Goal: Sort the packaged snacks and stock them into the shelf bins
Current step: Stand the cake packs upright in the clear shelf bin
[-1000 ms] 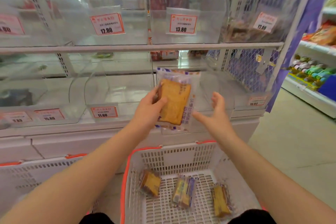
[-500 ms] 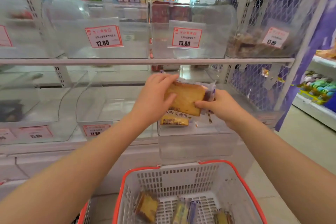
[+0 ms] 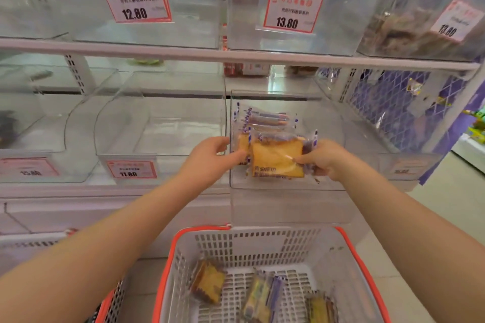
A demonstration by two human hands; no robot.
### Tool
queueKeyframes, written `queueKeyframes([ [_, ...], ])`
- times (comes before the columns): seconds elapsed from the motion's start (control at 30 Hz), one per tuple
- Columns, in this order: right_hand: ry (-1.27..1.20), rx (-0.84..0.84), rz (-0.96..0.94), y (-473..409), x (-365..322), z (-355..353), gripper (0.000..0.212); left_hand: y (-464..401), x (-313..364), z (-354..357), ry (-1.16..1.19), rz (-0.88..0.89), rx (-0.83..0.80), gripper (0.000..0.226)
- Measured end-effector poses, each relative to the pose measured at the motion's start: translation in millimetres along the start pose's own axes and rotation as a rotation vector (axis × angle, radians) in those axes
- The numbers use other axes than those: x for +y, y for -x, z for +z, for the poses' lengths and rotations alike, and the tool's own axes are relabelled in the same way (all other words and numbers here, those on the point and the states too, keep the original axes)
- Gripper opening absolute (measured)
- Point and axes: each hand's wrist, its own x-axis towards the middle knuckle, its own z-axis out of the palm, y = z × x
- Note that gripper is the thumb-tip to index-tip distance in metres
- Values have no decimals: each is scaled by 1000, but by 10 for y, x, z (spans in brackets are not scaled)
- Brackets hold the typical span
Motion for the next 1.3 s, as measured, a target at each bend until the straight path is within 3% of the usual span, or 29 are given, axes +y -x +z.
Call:
queueKeyframes([
  [0.1,102,37,-20,-121,-111,158,21,-6,-48,17,44,25,-1,30],
  [0.17,356,60,-83,-168,-181,269,14,-12,-90,26,65,38,-7,14],
  [0.23,462,-5,-126,-160,-244,403,8,-26,-122,27,87,52,5,15],
  [0.33,379,-110,-132,-119,-270,473,29,-38,-124,39,113,54,19,19],
  [0.43,422,-131,-164,56,-244,367,32,-23,-123,60,139,36,1,16],
  [0.53,478,103,-392,326,-228,229,31,63,-105,57,139,17,0,42],
  [0.6,374,227,-638,624,-173,188,29,178,-124,55,129,16,13,54],
  [0.67,335,198,-861,957,-31,174,12,331,-216,57,137,37,35,51],
  [0.73,381,49,-965,1265,169,195,8,499,-391,66,91,33,48,41],
  [0.83,498,-167,-862,1441,474,358,13,683,-723,82,-143,13,-3,32],
  [0.97,831,-361,-609,1196,951,735,19,817,-1018,198,-489,37,-227,40],
  [1.2,1156,-560,-58,631,2203,1336,21,1026,-1404,550,-813,67,-463,32],
  [1.3,1167,-531,106,501,2633,1392,21,1056,-1542,732,-835,79,-539,35],
])
